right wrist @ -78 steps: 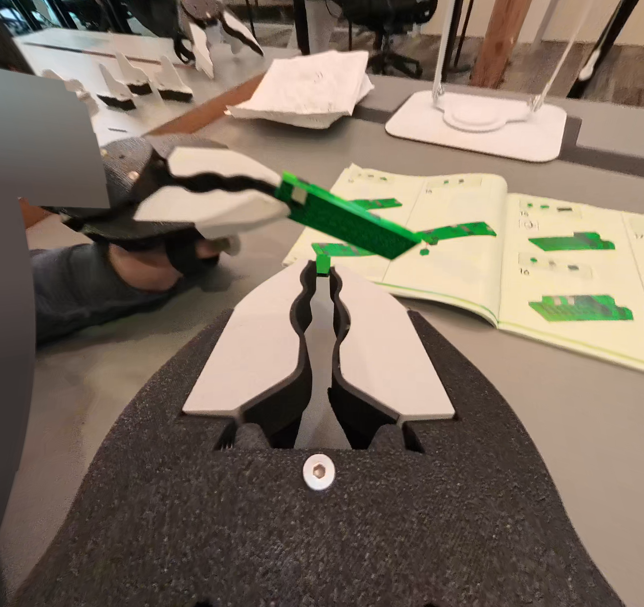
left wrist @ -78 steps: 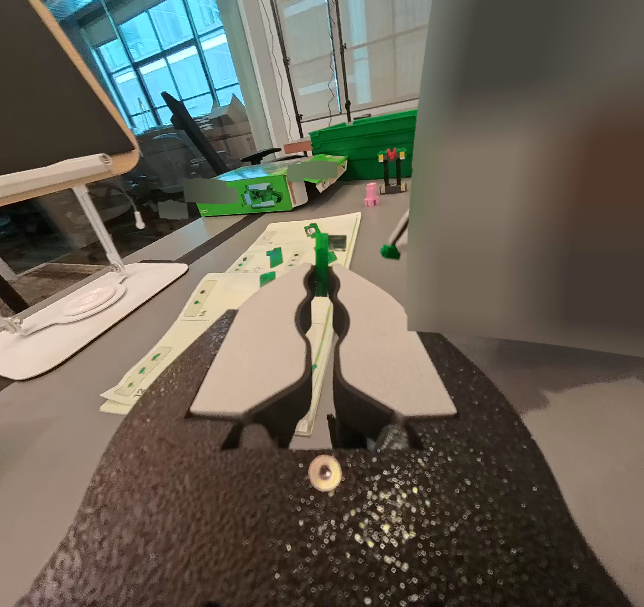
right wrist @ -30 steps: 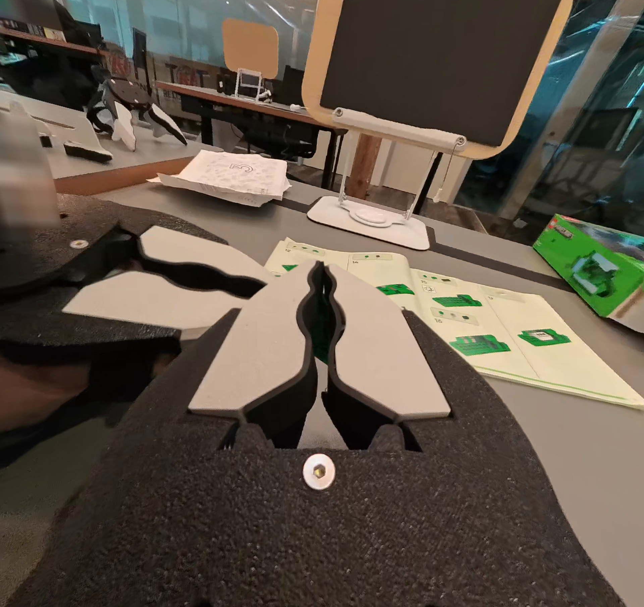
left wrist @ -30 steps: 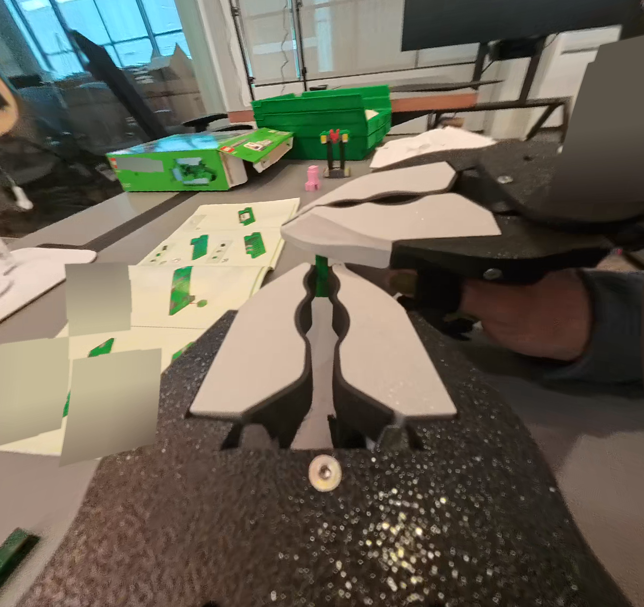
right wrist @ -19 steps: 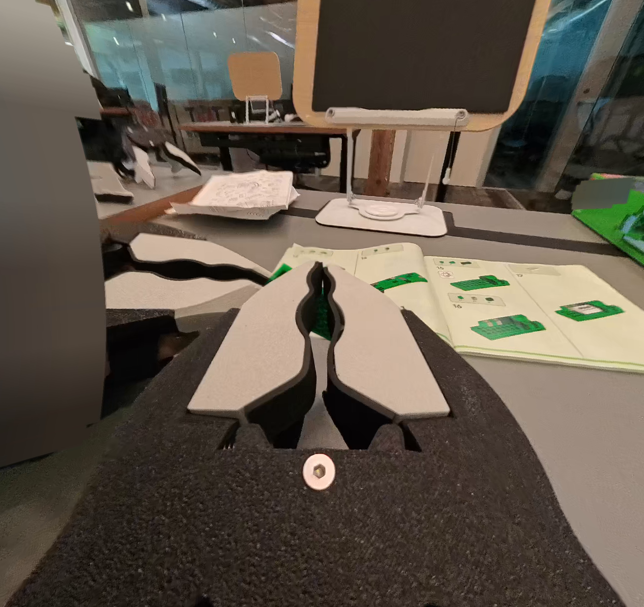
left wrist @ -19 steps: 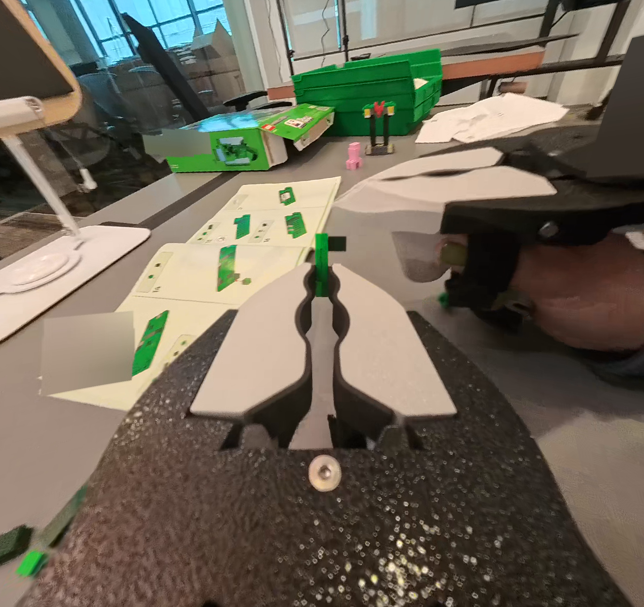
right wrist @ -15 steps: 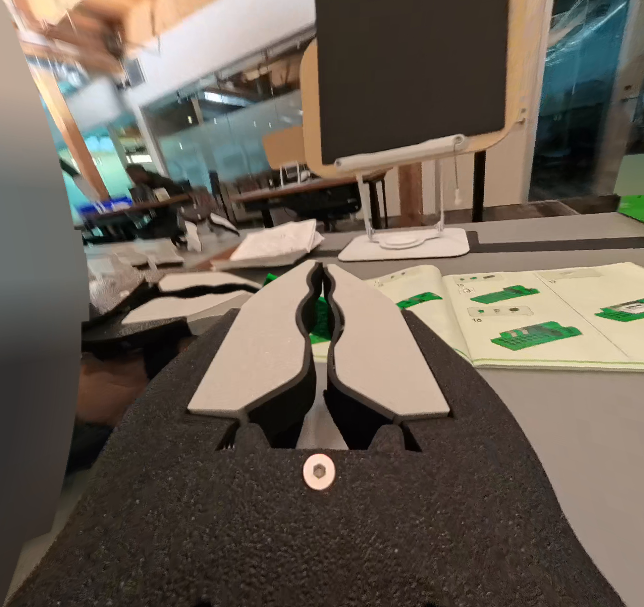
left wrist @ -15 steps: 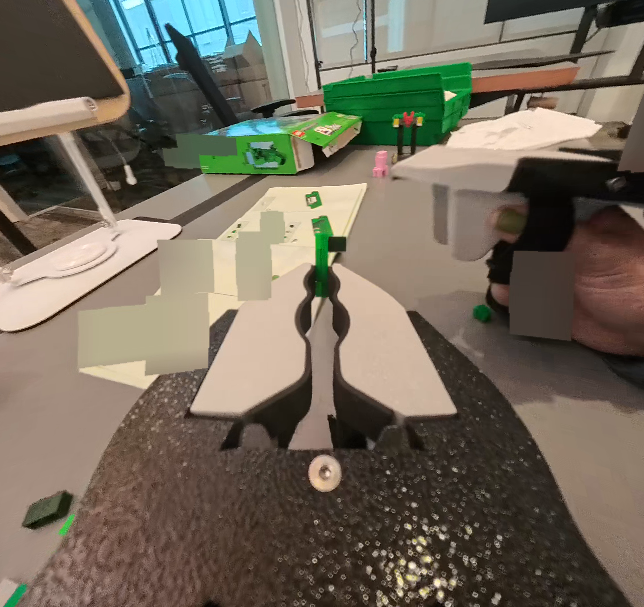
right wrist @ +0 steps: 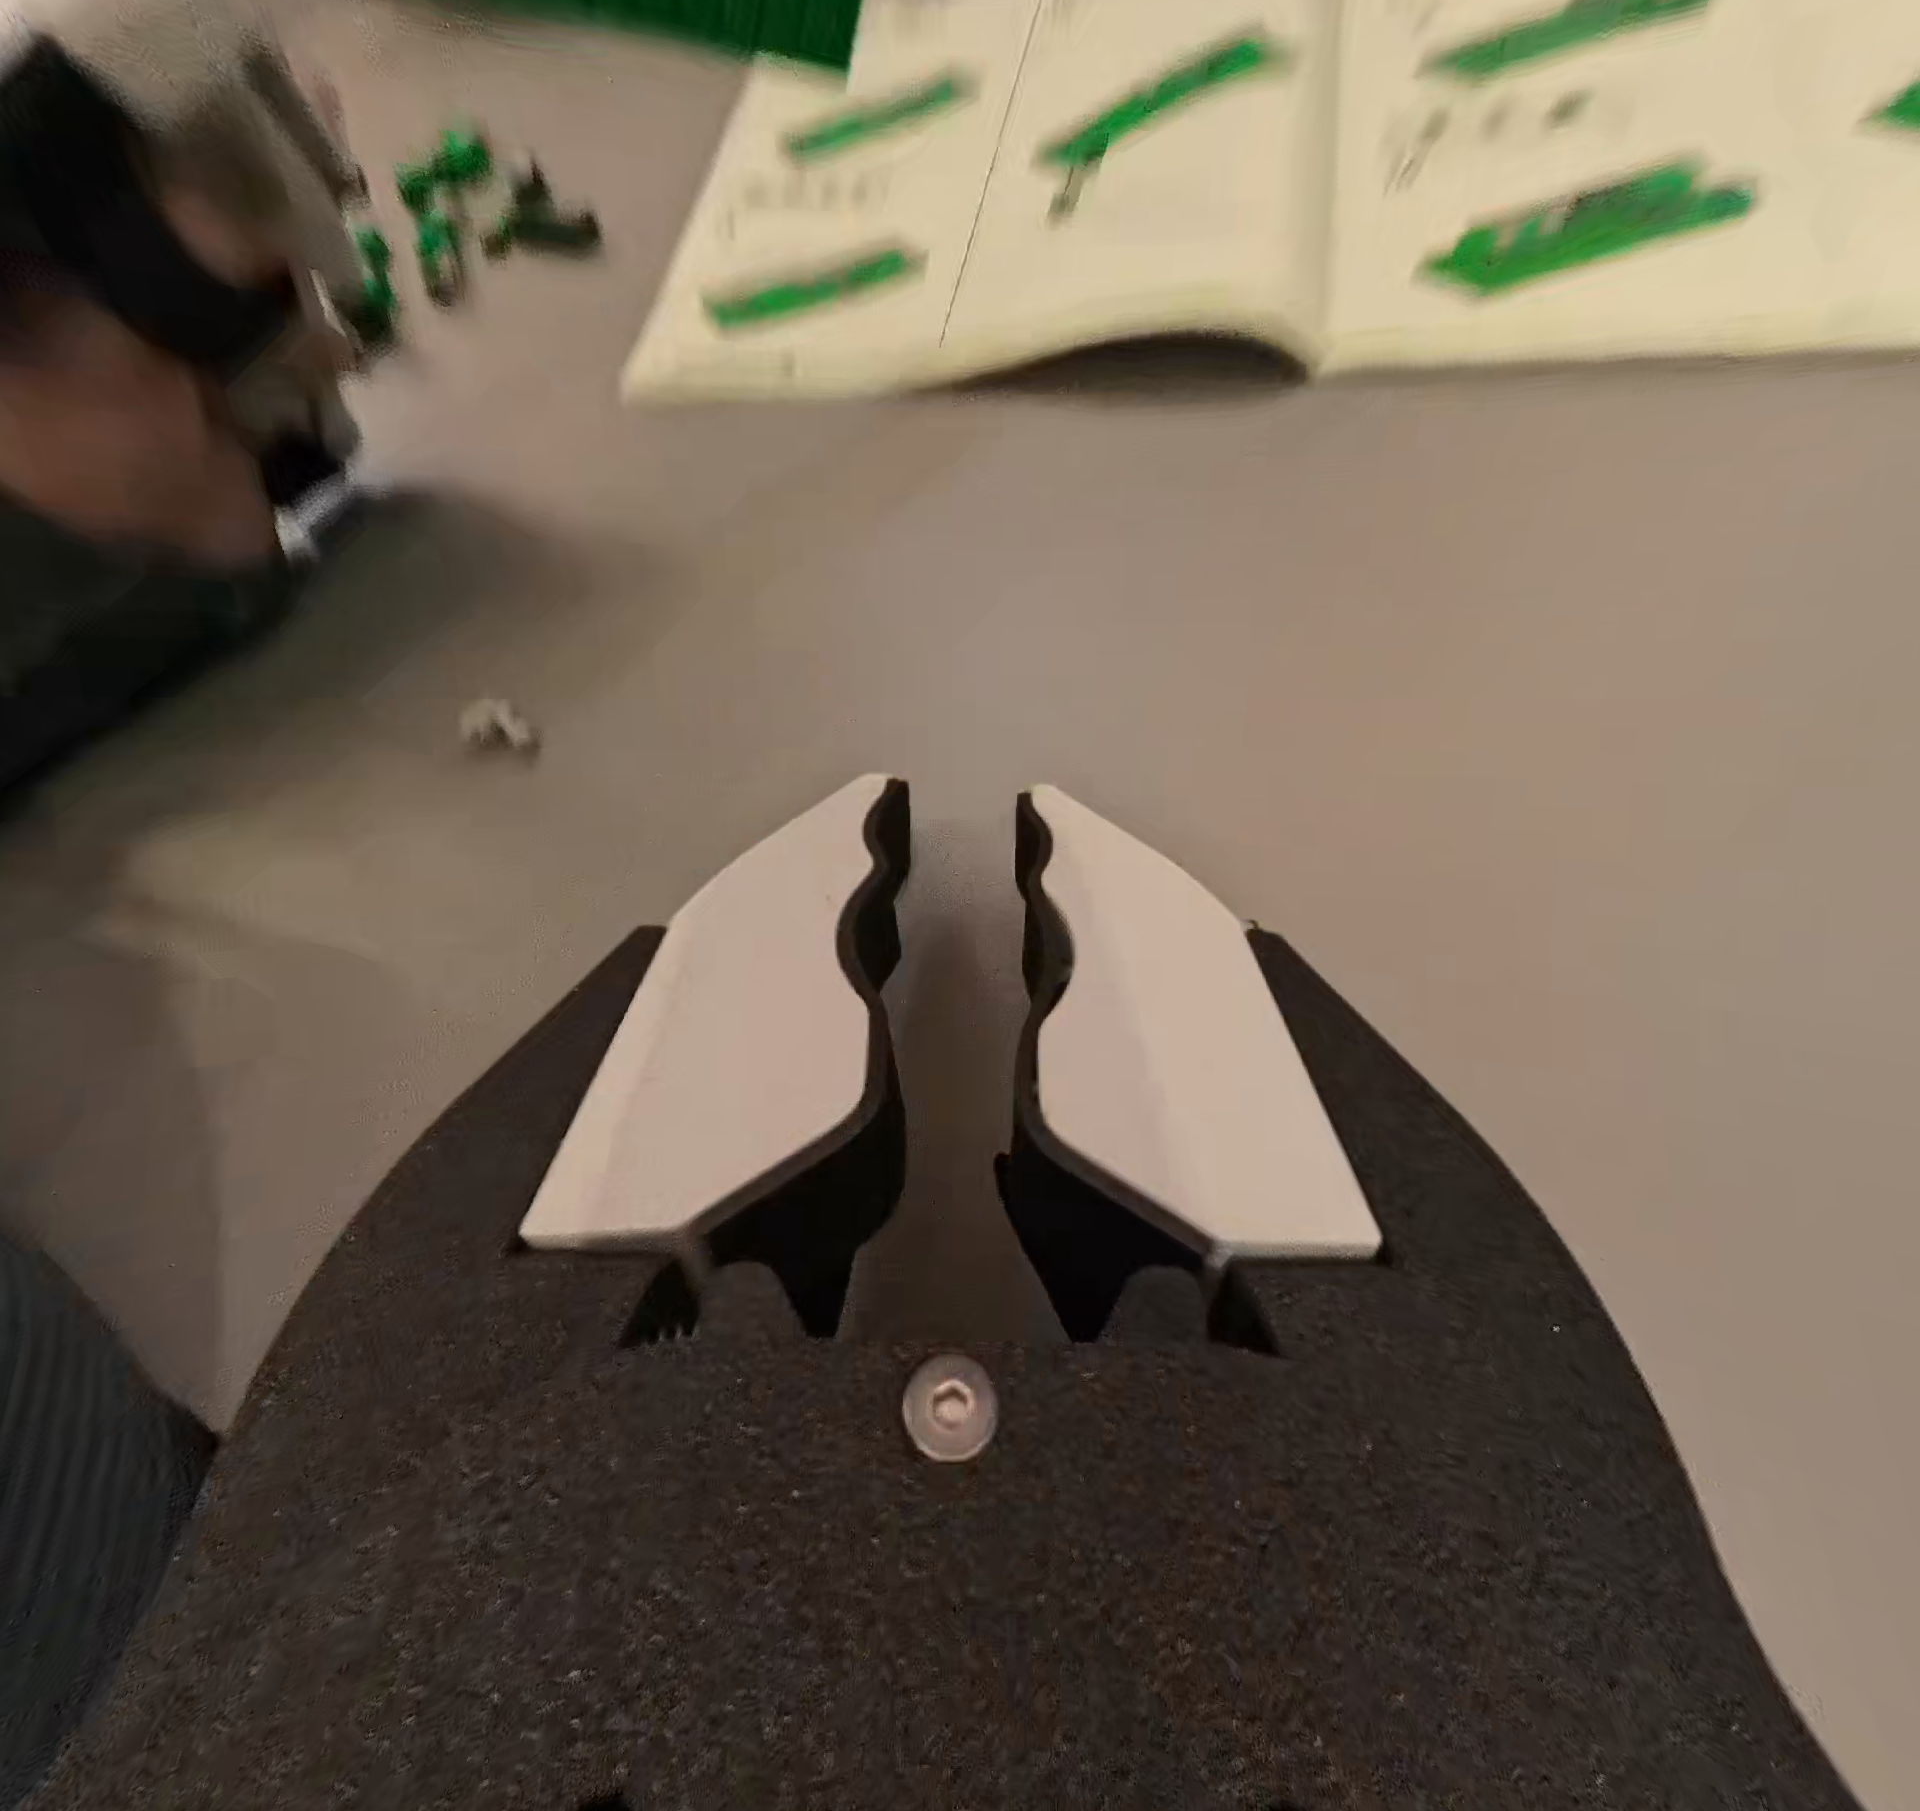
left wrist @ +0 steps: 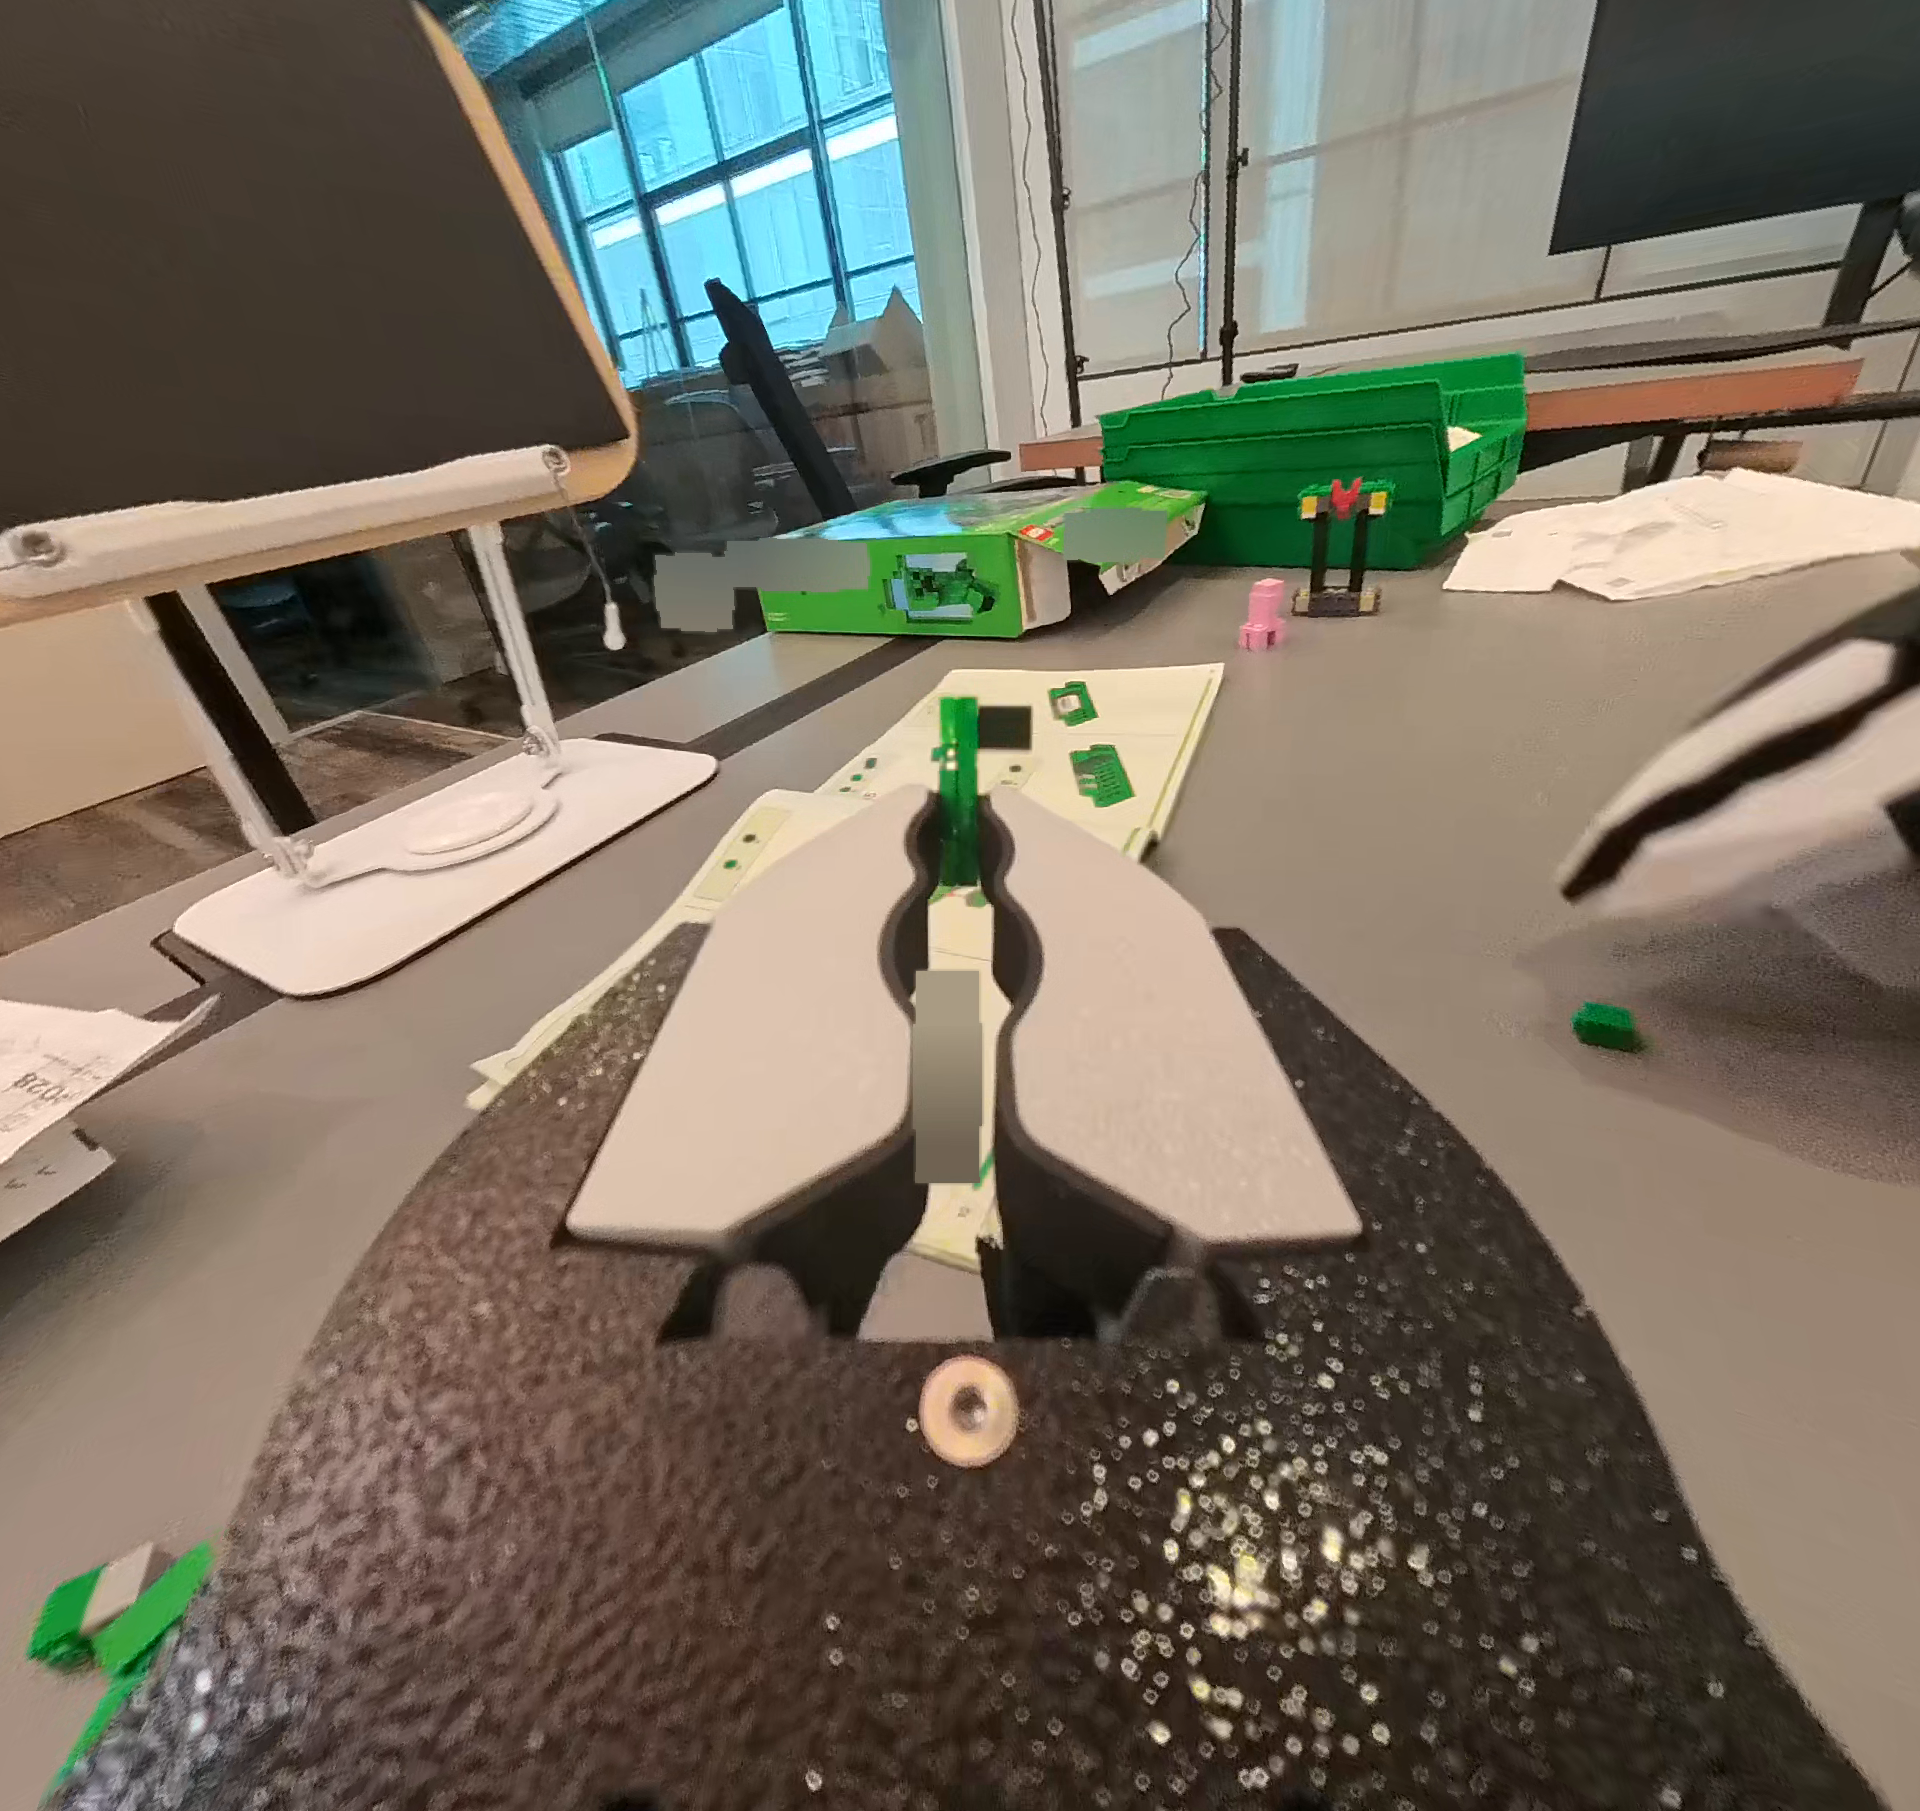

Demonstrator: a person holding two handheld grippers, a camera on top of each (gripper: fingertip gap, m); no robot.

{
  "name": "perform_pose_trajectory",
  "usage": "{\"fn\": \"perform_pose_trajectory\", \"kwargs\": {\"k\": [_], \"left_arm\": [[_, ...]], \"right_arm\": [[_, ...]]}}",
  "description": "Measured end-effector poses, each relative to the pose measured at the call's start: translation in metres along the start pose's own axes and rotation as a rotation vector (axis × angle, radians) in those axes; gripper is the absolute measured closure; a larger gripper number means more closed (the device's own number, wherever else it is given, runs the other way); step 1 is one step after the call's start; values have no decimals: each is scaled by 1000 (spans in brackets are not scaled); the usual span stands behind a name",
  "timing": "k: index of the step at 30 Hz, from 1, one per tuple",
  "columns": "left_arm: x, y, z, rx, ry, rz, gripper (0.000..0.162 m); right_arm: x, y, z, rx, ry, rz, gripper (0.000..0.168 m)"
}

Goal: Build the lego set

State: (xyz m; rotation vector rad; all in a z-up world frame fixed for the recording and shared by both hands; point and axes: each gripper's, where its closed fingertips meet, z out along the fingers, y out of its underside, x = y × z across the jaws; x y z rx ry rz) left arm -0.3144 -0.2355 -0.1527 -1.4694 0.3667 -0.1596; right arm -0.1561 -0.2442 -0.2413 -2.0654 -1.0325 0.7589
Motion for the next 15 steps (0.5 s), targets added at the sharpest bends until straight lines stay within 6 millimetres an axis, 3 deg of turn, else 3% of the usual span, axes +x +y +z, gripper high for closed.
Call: {"fn": "perform_pose_trajectory", "kwargs": {"k": [2, 6, 9, 15], "left_arm": [[7, -1, 1, -2, 18, 30, 156], [20, 0, 4, -13, 55, 76, 156], [25, 0, 5, -22, 69, 109, 156], [38, 2, 7, -26, 116, 104, 156]], "right_arm": [[-7, 17, 1, -64, 36, -41, 150], [-11, 23, 5, -142, 86, -105, 149], [-12, 22, 10, -157, 106, -114, 149], [-8, 19, 13, -164, 163, -177, 168]]}}
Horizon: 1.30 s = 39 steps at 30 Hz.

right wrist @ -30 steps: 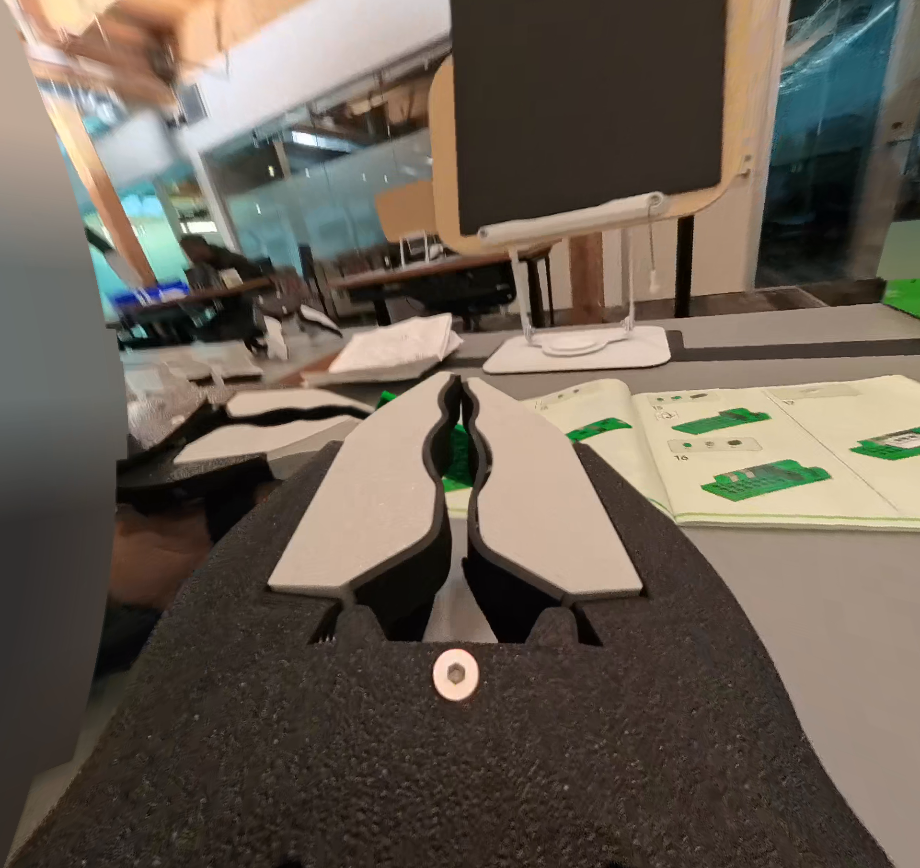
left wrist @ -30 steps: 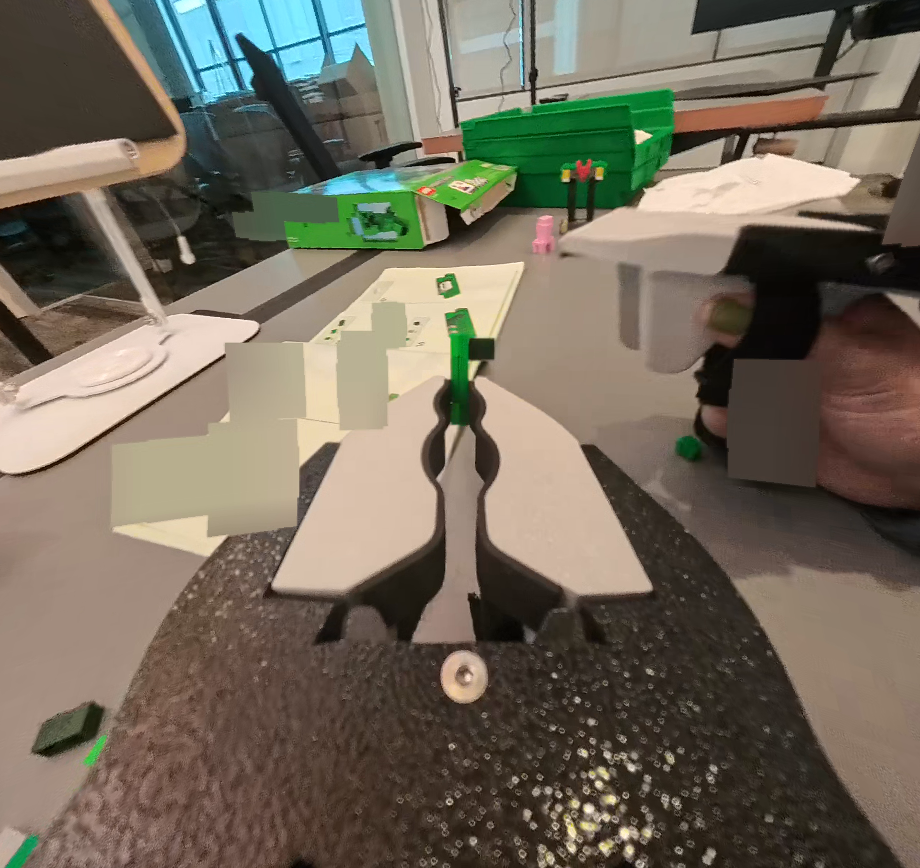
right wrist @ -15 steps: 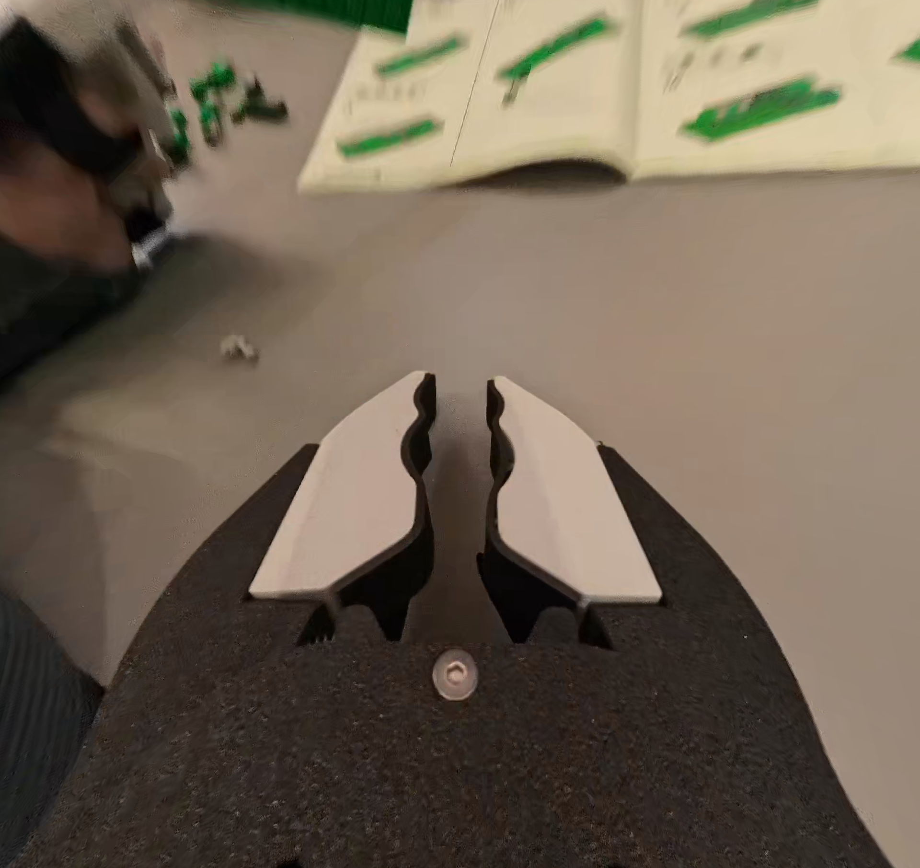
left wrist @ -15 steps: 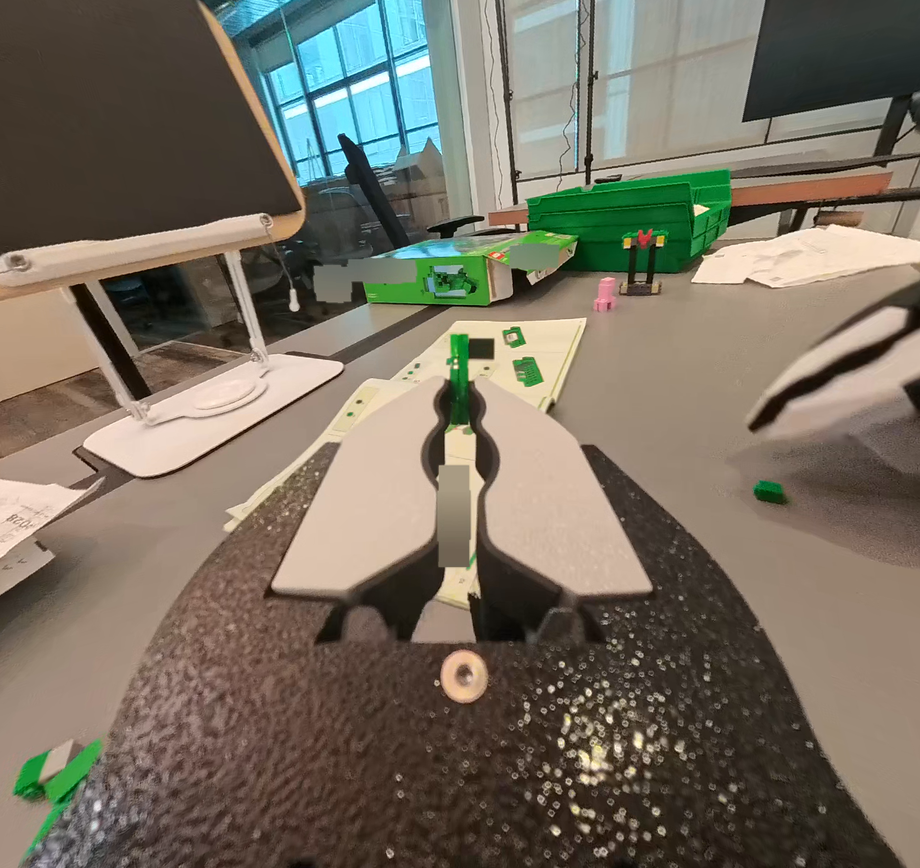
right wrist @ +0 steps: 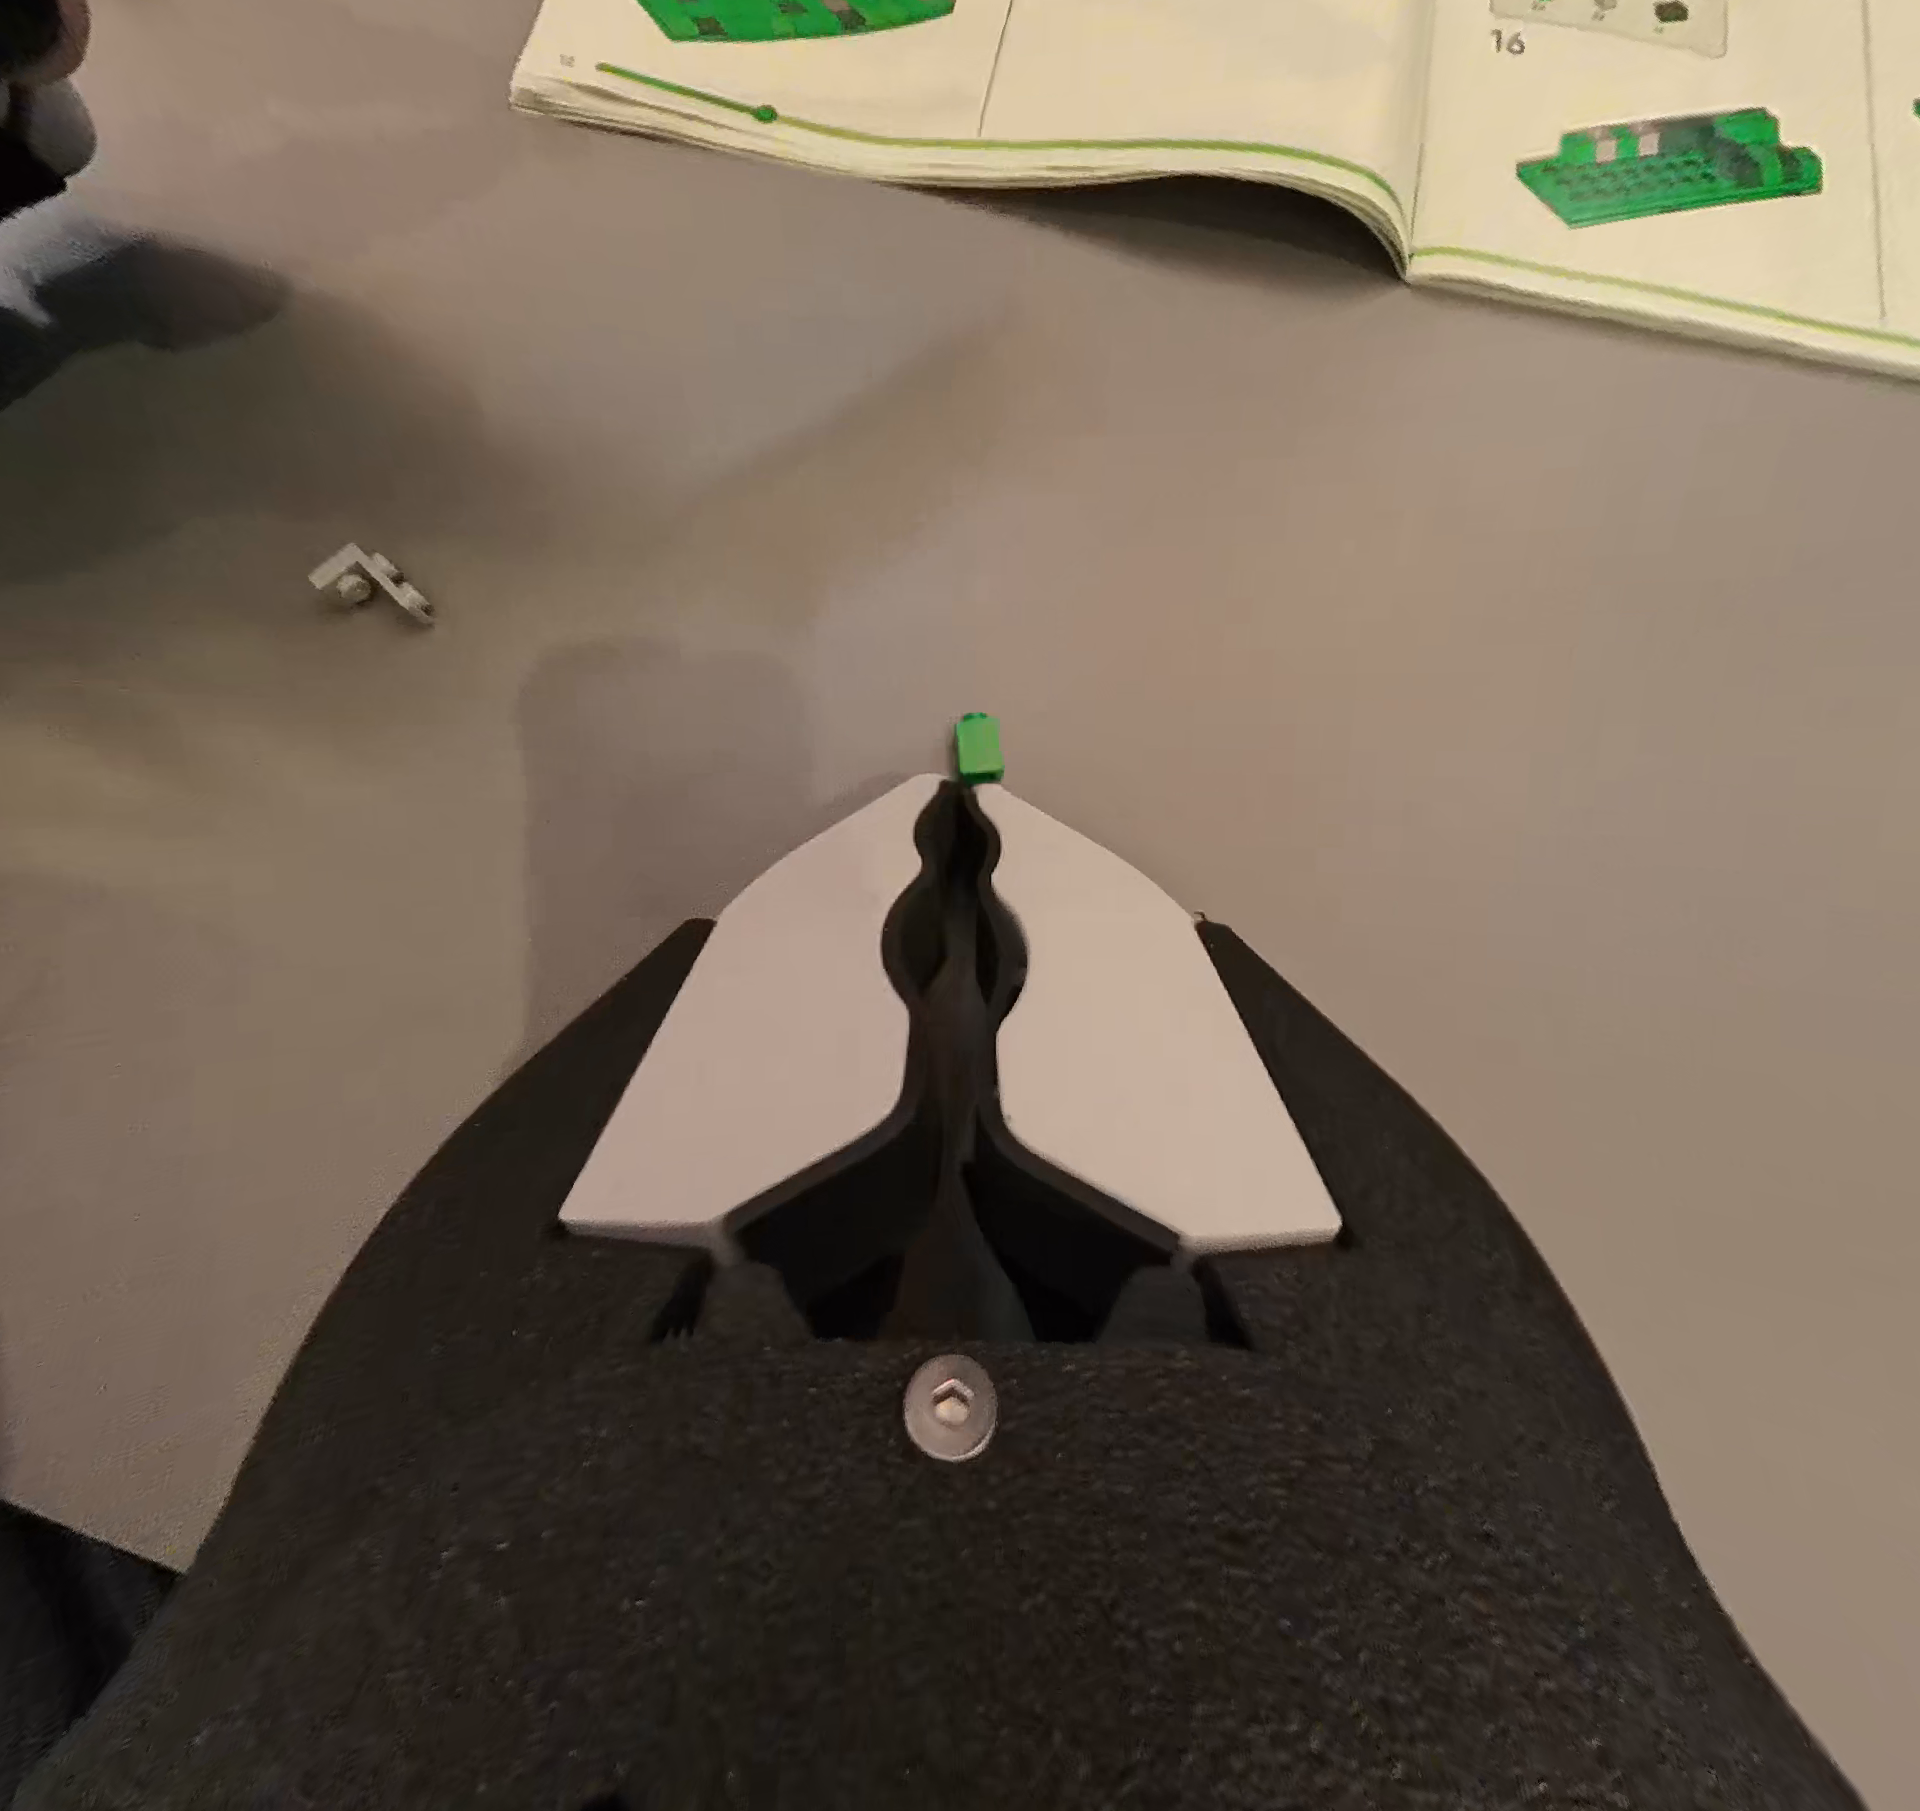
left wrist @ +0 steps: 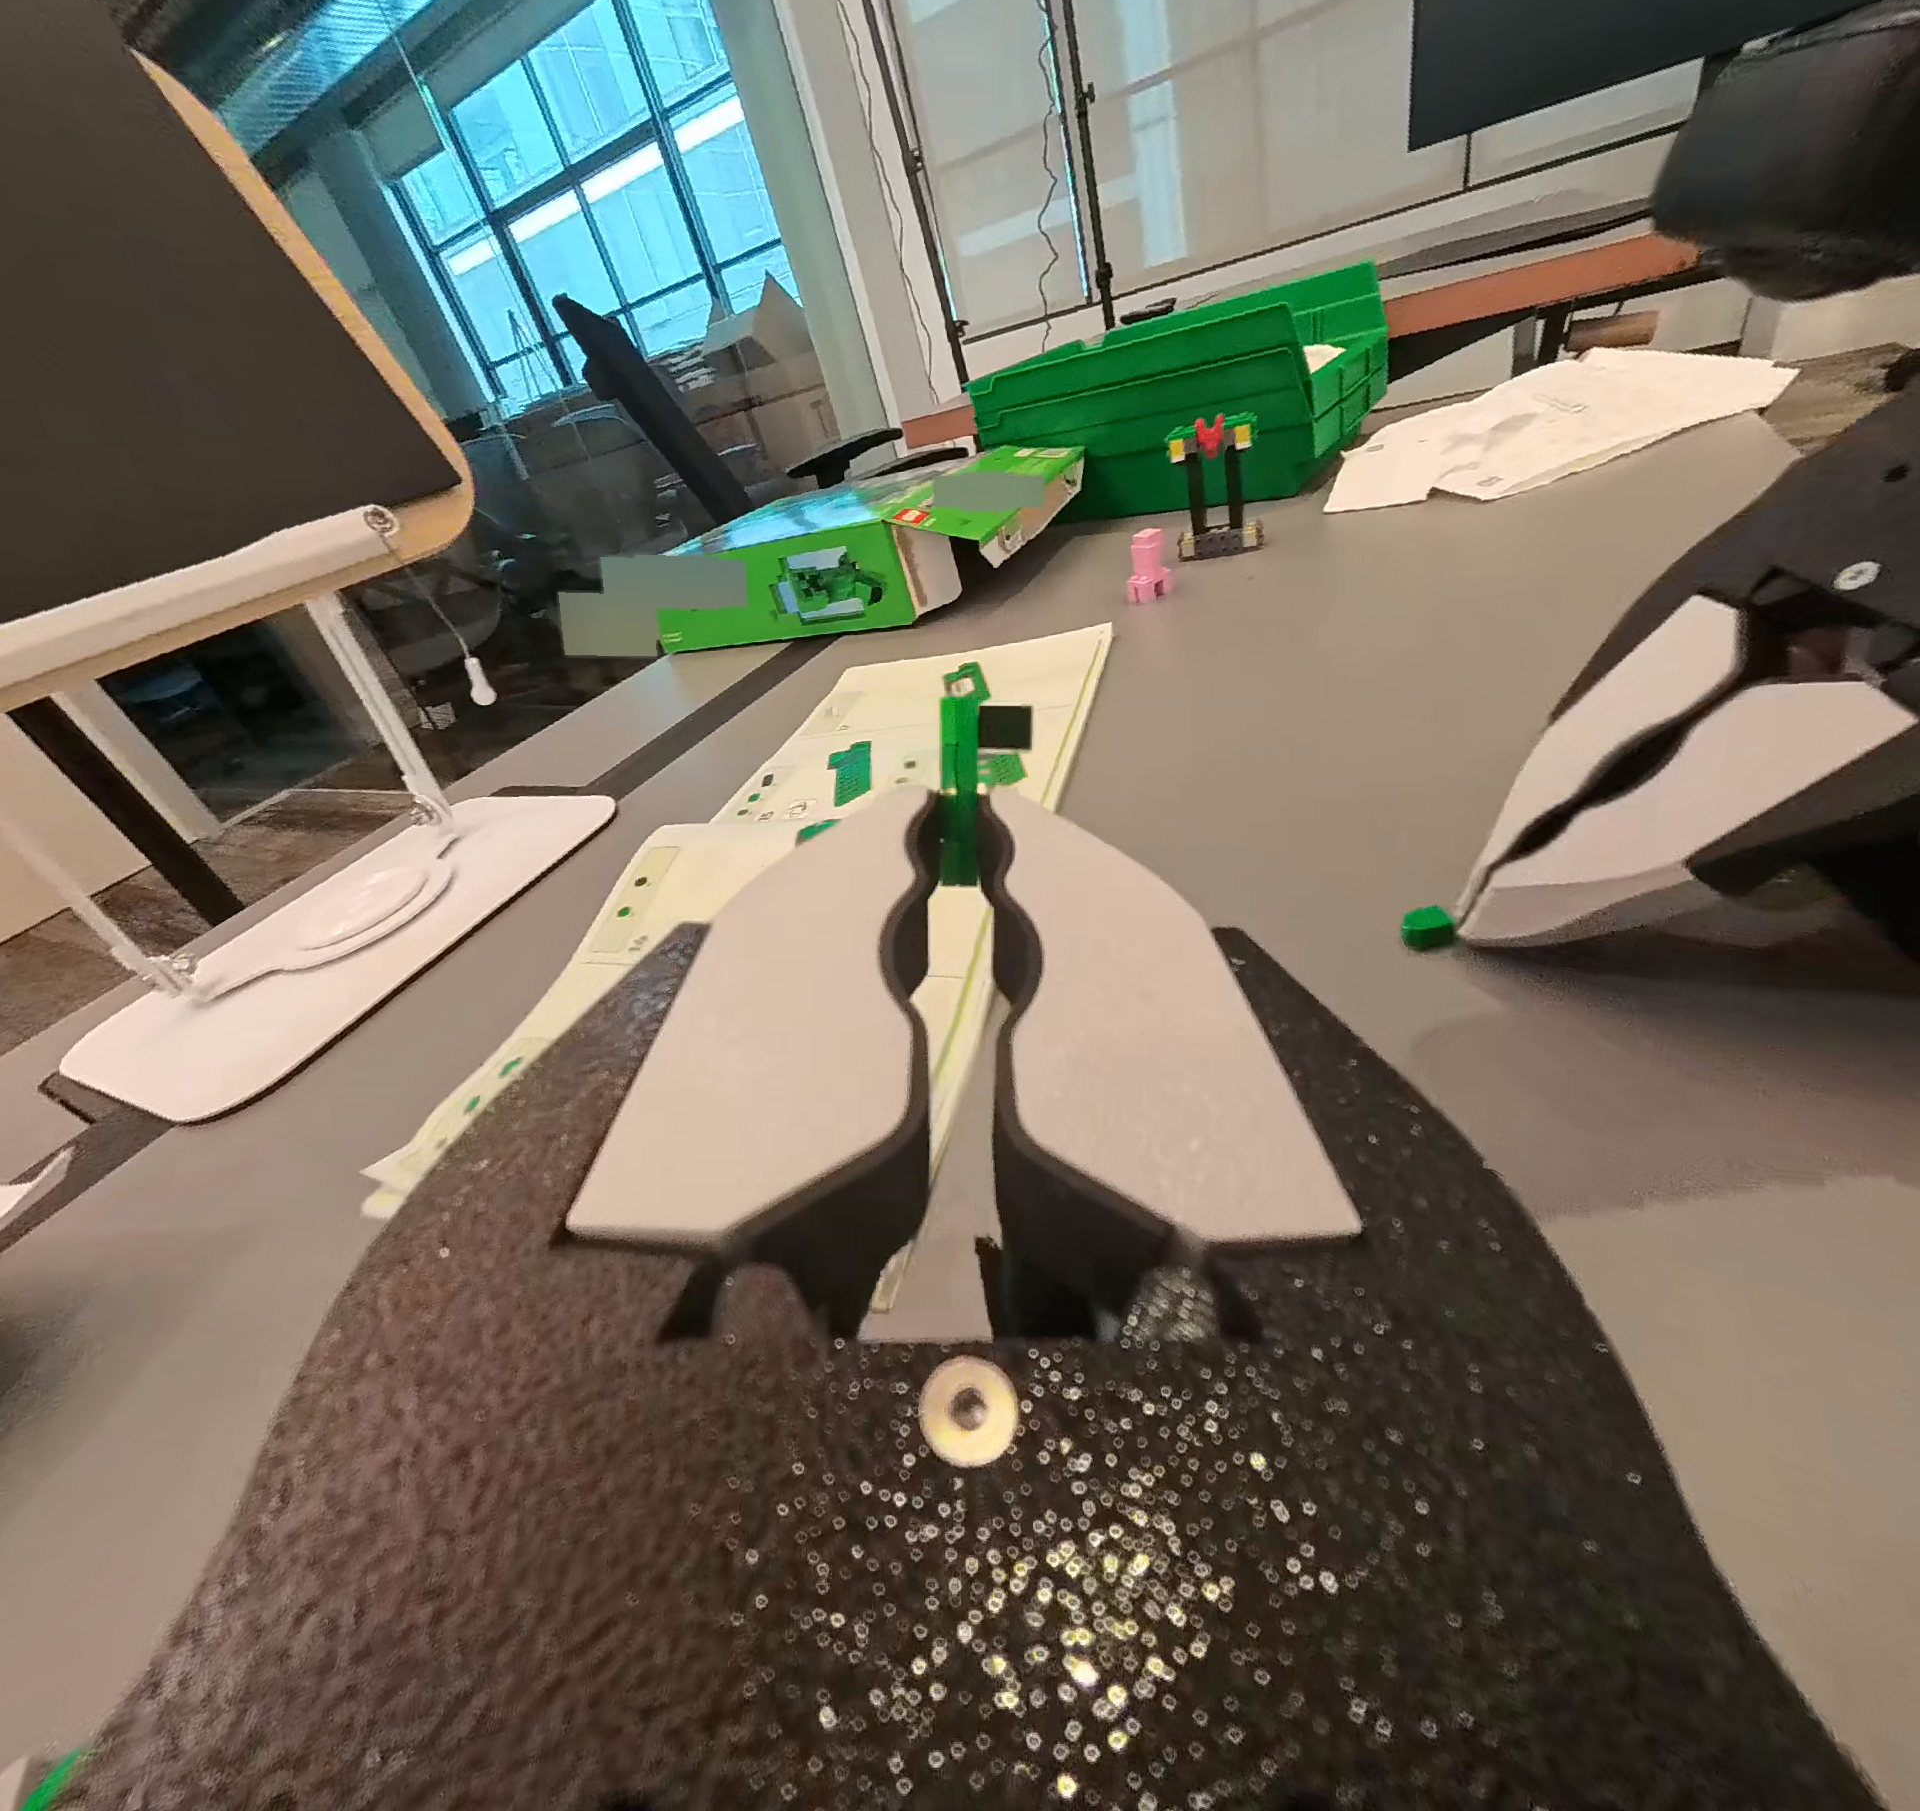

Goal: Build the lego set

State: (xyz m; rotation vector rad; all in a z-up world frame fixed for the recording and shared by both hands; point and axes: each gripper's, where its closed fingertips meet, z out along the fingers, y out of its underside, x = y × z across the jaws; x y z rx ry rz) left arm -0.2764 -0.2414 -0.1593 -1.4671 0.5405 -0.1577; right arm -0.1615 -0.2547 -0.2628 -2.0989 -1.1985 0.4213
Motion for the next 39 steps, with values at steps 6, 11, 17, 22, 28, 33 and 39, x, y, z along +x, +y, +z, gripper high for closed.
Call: {"fn": "perform_pose_trajectory", "kwargs": {"k": [6, 11, 17, 22, 28, 33, 39], "left_arm": [[15, 1, 4, -2, 84, -71, 157], [22, 0, 5, -17, 99, -10, 157], [32, -5, 4, -16, 82, 127, 157], [25, 0, 5, -42, 56, 132, 156], [22, 4, 5, -50, 51, 124, 156], [25, 5, 6, -57, 62, 132, 156], [26, 5, 6, -60, 63, 141, 157]], "right_arm": [[-34, -92, -35, 419, -138, -9, 168], [-43, -114, -38, 495, -147, -25, 168], [-42, -119, -41, 565, -116, -31, 168], [-20, -96, -30, 461, -25, -130, 168], [5, -62, -27, 363, -119, -90, 168], [6, -25, -18, 176, -72, -198, 153], [1, -8, 2, 80, -48, -108, 150]]}}
